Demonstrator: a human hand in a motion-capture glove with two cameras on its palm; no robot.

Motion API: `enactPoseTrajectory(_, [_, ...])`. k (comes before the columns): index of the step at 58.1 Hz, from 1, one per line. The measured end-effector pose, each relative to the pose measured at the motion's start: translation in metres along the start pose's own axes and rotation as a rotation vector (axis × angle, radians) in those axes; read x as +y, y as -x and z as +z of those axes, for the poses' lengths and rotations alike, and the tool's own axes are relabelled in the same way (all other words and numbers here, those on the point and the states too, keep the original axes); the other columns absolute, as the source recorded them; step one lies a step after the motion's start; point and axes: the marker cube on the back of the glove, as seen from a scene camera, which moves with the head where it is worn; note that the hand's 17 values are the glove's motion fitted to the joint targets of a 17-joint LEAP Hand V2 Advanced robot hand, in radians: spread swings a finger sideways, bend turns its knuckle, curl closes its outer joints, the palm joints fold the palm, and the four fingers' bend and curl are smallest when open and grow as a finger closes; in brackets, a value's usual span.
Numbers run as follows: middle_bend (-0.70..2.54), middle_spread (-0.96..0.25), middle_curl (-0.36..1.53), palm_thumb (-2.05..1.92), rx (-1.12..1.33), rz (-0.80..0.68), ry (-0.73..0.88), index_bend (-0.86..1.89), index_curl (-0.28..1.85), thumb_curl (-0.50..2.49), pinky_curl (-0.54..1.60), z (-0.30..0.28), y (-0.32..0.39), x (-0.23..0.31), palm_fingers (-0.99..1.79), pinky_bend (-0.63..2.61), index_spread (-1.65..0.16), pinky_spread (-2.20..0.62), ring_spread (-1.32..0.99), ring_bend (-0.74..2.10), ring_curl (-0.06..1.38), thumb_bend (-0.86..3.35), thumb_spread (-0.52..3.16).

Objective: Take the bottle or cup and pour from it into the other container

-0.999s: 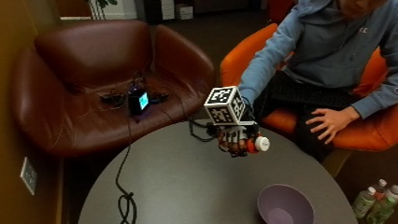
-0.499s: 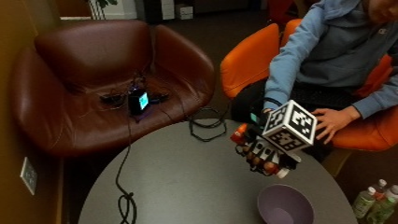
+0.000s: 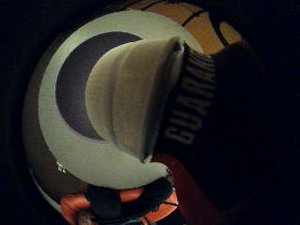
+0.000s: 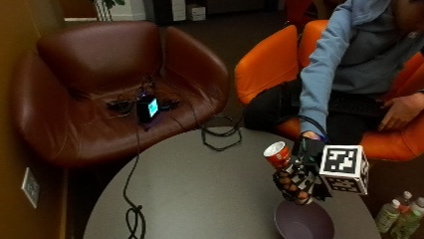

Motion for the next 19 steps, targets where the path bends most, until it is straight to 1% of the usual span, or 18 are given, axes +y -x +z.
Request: enactPoseTrajectory(19, [0.41, -0.19, 0.50, 1.00, -0.013, 0.015, -0.002, 0.12, 0.34, 0.74, 0.37, -0.0104, -0.0074, 0.0084, 1.20, 0.44, -0.24, -0.34, -0.27, 0.53, 0.46, -0.04, 0.09])
